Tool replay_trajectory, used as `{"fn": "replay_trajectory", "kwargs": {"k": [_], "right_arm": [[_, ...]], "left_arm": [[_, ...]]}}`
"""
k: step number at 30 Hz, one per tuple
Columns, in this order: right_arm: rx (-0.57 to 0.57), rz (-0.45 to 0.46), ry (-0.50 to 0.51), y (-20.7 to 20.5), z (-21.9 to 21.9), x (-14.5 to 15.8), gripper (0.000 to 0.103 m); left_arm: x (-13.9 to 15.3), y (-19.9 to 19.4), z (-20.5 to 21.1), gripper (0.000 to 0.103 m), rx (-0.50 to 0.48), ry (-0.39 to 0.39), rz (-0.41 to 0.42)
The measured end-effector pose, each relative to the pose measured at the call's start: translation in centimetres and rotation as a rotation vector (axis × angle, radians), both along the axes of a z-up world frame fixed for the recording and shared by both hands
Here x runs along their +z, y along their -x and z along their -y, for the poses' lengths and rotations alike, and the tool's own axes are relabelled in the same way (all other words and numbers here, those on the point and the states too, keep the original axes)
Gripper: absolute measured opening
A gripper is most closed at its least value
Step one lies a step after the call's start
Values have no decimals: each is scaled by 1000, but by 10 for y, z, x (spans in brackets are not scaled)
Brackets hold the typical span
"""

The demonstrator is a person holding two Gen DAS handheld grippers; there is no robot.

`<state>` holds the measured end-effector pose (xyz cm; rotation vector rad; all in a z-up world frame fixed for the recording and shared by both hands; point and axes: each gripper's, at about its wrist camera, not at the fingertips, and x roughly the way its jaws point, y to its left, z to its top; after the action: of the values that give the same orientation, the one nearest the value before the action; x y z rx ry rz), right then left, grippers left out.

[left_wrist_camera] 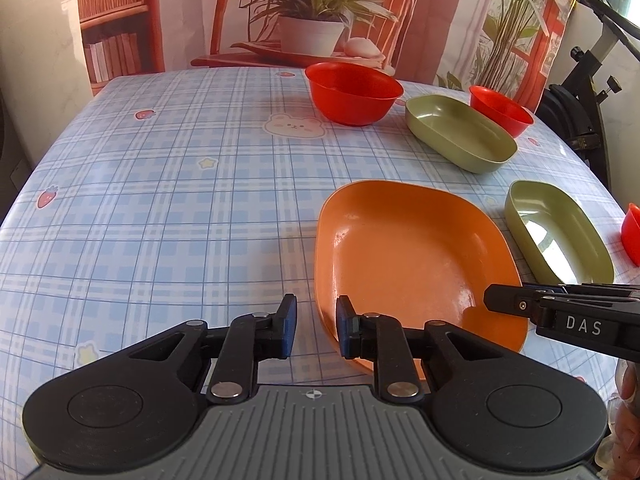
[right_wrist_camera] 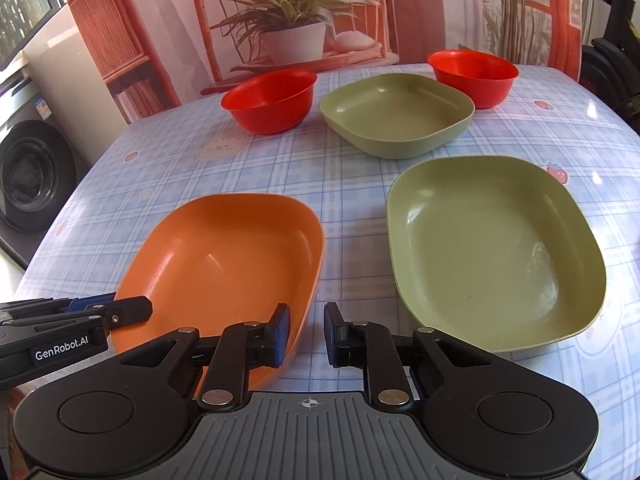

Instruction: Organize plates and bowls

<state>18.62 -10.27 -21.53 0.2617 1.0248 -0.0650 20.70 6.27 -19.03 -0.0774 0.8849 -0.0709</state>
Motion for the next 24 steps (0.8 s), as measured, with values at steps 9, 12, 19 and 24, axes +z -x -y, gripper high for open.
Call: {"fn": "replay_trajectory", "kwargs": {"k": [9,12,19,24], "right_arm": [[18,1,-8,2,-3,1,10],[14,0,-14,2,-2,1,10],[15,20,-6,5,-2,4,9],[16,50,-3,4,1,18,9]], "left_arm": [[-1,4,3,12,-12,-7,11],[-1,5,1,12,-17,1,13],[3,7,1,12,-18,-6,31],[22,3,10,12,-51,-50,54]]}}
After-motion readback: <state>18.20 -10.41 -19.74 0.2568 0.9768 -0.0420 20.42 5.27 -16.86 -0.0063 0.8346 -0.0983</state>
